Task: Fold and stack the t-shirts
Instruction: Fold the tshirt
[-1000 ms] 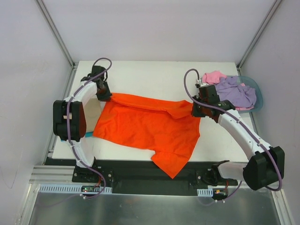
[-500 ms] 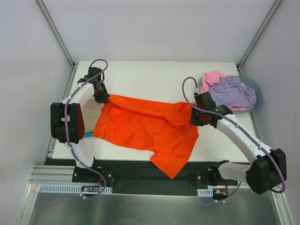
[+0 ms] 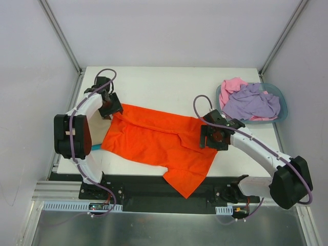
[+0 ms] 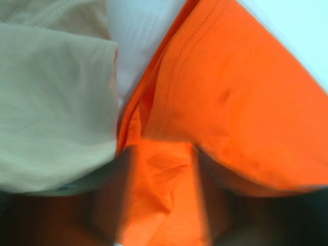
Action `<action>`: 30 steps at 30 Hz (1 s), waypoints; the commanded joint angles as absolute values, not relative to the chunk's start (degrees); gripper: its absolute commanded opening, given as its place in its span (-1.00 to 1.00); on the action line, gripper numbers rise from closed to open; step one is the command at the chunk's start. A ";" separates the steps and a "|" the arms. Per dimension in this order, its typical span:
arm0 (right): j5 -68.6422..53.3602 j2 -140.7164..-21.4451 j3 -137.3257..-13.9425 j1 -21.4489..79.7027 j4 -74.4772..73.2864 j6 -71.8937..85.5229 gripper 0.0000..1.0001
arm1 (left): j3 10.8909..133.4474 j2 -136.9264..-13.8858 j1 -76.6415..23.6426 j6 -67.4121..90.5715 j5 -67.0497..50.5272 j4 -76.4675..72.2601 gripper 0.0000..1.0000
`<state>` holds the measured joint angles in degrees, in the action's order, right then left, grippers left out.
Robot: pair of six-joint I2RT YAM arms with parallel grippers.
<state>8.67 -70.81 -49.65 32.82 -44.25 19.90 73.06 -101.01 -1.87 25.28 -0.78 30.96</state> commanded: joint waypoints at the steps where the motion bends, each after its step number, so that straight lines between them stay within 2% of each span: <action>1: 11.33 -70.84 -54.84 34.10 -46.85 18.11 0.87 | 72.60 -94.40 -2.02 26.10 -1.39 32.43 0.98; 2: 13.34 -70.84 -55.28 34.10 -46.85 17.93 0.99 | 72.77 -93.18 -2.02 26.19 -2.10 32.52 0.99; 7: 14.86 -74.17 -60.11 34.01 -44.49 16.17 0.99 | 75.05 -91.58 -2.89 26.72 -8.16 32.34 0.99; 12: 9.51 -80.58 -62.58 32.79 -35.70 13.27 0.99 | 79.97 -95.79 -5.80 26.63 -9.49 32.34 0.99; 14: 5.04 -85.50 -64.68 30.59 -31.65 13.01 0.99 | 81.64 -99.74 -6.50 26.54 -11.41 32.26 0.99; 22: 4.58 -106.32 -77.25 26.64 -31.81 15.11 0.99 | 86.66 -111.26 -7.03 29.53 -10.72 31.99 0.99; 25: 5.27 -109.24 -77.43 25.75 -32.52 16.52 0.99 | 86.57 -112.84 -7.03 29.71 -9.85 31.64 0.99; 30: 6.94 -108.81 -70.95 24.35 -32.70 17.93 0.99 | 85.52 -113.82 -6.94 29.88 -8.88 30.85 0.99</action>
<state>6.17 -109.69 -75.18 25.61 -31.42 15.79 84.82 -114.17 -7.07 28.88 -10.00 31.14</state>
